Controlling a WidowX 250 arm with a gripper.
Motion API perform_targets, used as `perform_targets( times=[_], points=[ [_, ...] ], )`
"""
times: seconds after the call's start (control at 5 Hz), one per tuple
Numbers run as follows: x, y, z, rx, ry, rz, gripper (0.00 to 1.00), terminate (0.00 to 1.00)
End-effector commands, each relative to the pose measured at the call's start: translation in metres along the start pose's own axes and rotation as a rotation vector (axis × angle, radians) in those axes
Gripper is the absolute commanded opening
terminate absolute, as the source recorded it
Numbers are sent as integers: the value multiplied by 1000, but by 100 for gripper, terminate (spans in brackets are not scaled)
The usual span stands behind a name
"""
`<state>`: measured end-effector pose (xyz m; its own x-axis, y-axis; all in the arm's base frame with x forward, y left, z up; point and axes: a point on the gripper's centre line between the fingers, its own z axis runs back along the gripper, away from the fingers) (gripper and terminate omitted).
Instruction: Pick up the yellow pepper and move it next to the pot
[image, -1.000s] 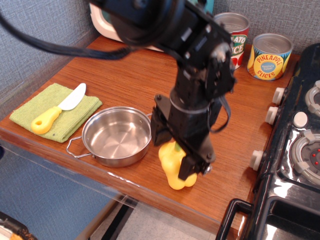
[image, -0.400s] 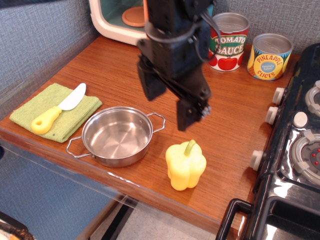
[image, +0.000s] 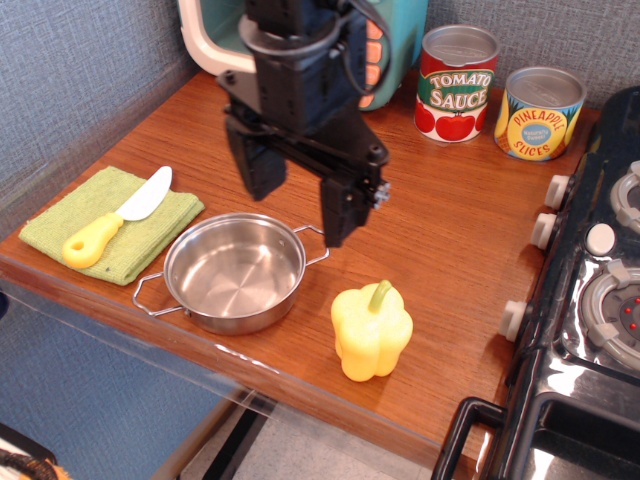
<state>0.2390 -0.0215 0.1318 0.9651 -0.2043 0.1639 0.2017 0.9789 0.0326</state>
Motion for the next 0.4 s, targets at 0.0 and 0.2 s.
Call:
perform_targets(
  times=[0.0, 0.2],
  points=[
    [-13, 15, 5, -34, 4, 37, 100, 0],
    [-13, 15, 5, -34, 4, 37, 100, 100]
  ],
)
